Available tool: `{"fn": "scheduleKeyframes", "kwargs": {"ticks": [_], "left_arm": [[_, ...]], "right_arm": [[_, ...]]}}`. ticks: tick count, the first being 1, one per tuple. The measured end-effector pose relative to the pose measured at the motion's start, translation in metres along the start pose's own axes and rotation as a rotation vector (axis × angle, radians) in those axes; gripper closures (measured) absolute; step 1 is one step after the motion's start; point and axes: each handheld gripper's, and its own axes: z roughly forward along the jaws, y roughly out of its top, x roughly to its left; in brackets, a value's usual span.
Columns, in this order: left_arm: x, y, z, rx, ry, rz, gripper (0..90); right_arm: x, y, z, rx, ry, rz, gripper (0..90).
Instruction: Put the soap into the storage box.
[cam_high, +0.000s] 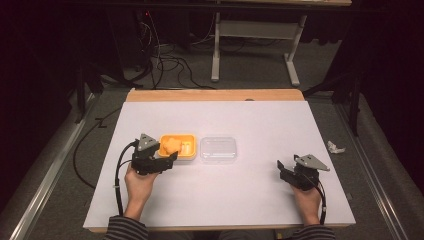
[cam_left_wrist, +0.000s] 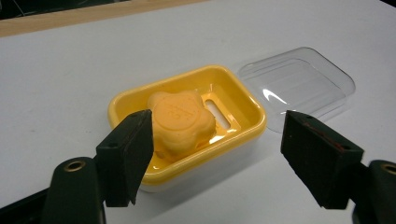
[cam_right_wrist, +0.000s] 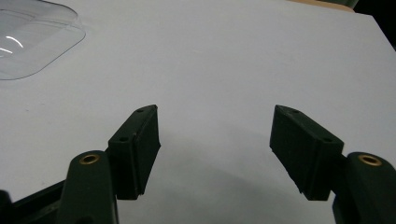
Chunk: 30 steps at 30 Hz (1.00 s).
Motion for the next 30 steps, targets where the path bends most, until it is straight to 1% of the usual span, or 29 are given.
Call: {"fn": "scheduleKeyframes", "kwargs": {"ticks": [7,12,18,30], "left_arm": [[-0.001,-0.007,-0.005,-0.006,0.001,-0.004,26.0],[-0.001,-0.011,-0.009,-0.008,-0.007,-0.003,26.0],[-0.001,-0.017,-0.015,-0.033,-0.006,-0.015,26.2],[-0.004,-0.024,-0.020,-0.038,-0.010,-0.020,26.2]], "right_arm": [[0.000,0.000,0.000,0.000,-0.002,-0.003,33.6],[0.001,0.000,0.000,0.002,-0.006,0.000,33.6],[0.001,0.000,0.000,0.002,-0.006,-0.005,33.7],[0.001,0.000,0.000,0.001,-0.008,-0.008,33.7]]}}
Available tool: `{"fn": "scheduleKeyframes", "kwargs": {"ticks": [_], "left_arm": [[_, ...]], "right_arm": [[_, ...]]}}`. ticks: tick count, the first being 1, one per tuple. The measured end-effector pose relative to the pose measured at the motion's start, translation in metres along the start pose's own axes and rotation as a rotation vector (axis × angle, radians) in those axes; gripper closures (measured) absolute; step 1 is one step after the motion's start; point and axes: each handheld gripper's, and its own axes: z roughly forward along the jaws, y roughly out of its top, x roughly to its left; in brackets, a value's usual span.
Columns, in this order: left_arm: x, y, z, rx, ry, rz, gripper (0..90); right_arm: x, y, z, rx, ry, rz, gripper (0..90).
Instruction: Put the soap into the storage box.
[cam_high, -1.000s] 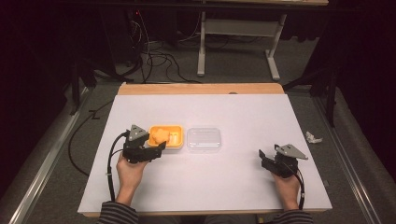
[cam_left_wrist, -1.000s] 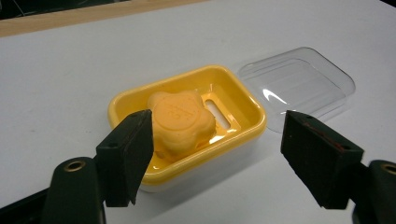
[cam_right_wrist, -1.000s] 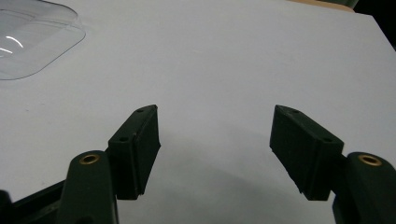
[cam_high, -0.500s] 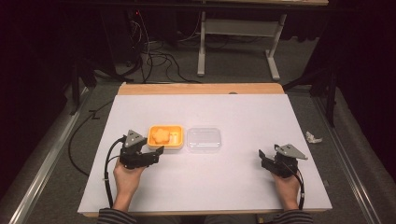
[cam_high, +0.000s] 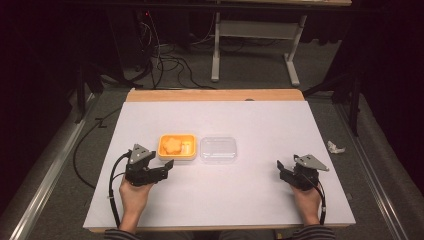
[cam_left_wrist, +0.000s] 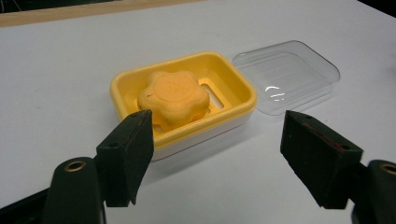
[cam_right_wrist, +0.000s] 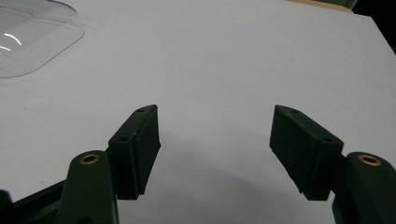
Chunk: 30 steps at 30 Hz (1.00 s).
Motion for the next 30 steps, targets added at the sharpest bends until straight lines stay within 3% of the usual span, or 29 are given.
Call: {"fn": "scheduleKeyframes", "kwargs": {"ticks": [5,23,30], "left_arm": [[-0.002,-0.004,-0.001,-0.009,-0.017,-0.015,26.1],[-0.015,-0.015,0.000,-0.002,-0.011,0.001,26.0],[-0.023,-0.017,0.004,0.025,0.008,0.031,25.9]], "right_arm": [[0.000,0.000,0.000,0.000,0.000,-0.003,33.7],[0.000,0.000,0.000,0.002,0.009,-0.001,34.1],[0.000,0.000,0.001,0.008,0.008,-0.002,34.6]]}}
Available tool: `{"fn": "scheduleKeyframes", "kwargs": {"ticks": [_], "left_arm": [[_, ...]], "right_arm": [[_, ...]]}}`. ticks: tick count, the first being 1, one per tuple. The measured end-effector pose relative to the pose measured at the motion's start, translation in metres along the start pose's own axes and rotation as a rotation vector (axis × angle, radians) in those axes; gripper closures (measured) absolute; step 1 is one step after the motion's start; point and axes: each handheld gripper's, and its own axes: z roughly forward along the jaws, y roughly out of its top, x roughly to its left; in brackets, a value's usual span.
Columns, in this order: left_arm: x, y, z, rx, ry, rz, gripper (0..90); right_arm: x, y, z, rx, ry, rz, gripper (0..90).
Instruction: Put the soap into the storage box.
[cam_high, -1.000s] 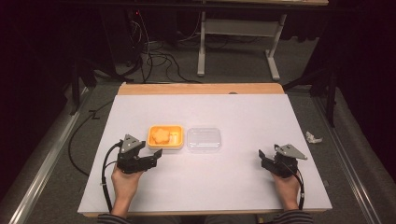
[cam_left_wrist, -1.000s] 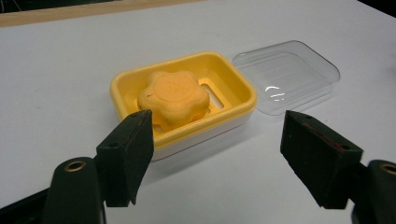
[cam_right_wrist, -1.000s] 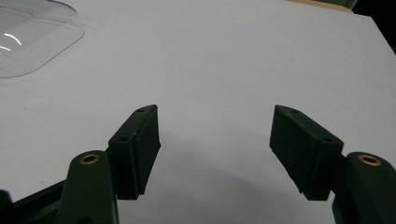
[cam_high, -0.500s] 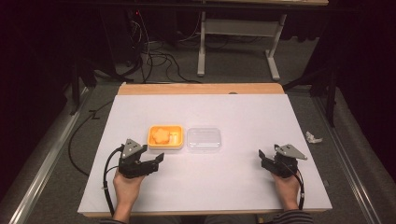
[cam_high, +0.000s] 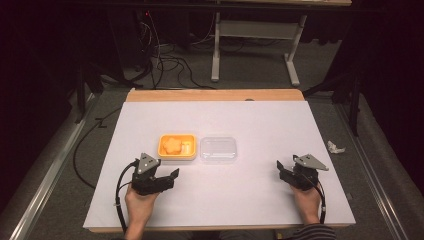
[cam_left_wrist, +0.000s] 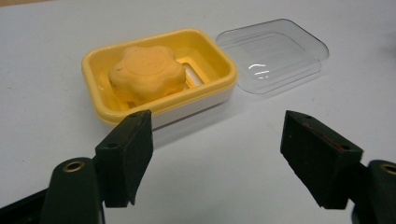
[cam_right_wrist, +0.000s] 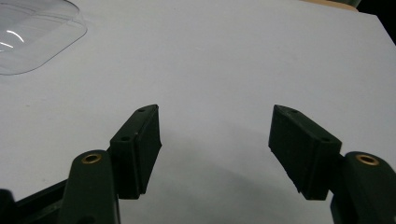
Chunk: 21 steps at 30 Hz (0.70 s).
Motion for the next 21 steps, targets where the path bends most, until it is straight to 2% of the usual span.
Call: {"fn": "scheduleKeyframes", "kwargs": {"ticks": [7,16,21], "left_arm": [[-0.005,-0.003,0.001,-0.013,-0.002,-0.001,25.8],[-0.010,-0.008,0.004,0.002,0.003,0.016,25.7],[-0.012,-0.012,0.008,0.006,0.001,0.012,25.7]], "right_arm": [[0.000,0.000,0.000,0.004,0.001,0.000,34.8],[0.000,0.000,0.001,0.009,-0.004,-0.004,35.0],[0.000,0.000,0.001,0.010,-0.004,-0.002,35.0]]}}
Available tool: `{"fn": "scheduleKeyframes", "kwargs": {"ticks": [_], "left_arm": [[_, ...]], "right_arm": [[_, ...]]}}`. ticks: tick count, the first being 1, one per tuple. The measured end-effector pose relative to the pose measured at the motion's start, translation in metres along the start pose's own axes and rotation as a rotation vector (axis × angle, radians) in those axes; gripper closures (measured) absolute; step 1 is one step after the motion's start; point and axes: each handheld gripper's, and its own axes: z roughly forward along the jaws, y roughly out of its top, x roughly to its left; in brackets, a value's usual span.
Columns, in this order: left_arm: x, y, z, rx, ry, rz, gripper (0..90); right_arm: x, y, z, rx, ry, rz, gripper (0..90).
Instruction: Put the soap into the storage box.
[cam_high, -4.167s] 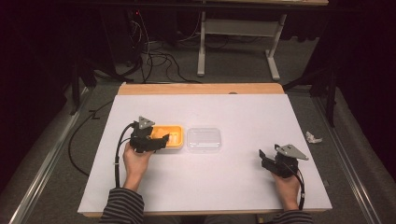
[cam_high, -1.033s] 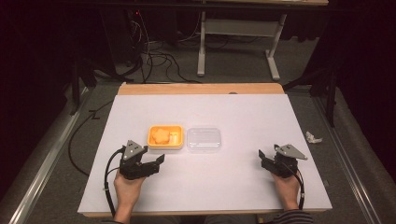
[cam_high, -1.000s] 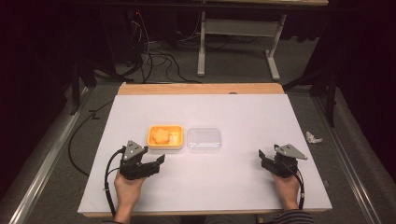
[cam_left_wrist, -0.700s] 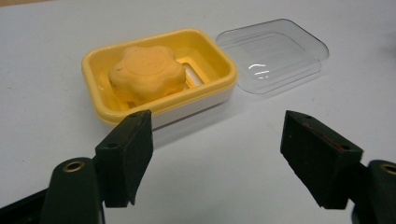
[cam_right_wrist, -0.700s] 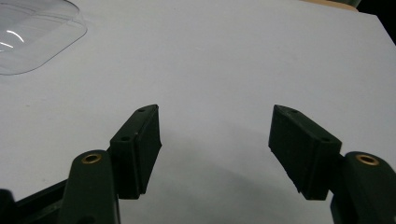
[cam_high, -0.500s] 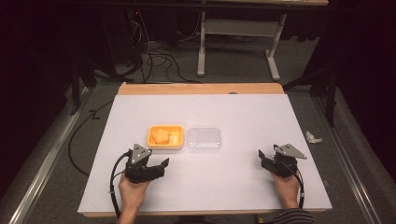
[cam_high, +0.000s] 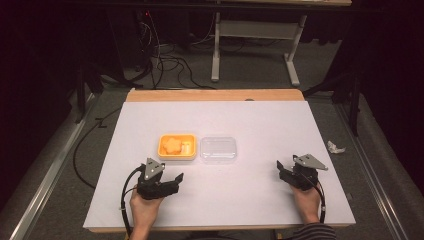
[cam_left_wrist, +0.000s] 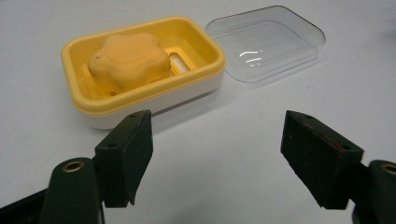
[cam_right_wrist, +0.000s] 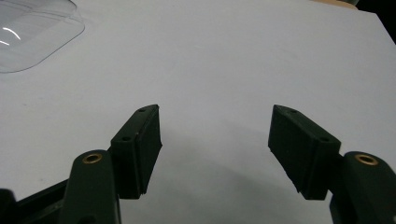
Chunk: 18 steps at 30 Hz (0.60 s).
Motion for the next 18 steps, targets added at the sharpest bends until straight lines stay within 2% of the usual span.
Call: {"fn": "scheduleKeyframes", "kwargs": {"ticks": [5,12,18], "left_arm": [[-0.002,-0.002,0.005,0.006,0.001,0.000,25.6],[-0.005,-0.005,0.015,0.032,0.007,0.023,25.5],[-0.004,-0.004,0.020,0.031,0.013,0.025,25.5]], "right_arm": [[0.000,0.000,0.000,0.000,-0.001,0.003,34.9],[0.000,0.000,0.000,0.000,-0.001,-0.002,34.9],[0.000,0.000,0.000,0.001,0.001,0.001,34.9]]}}
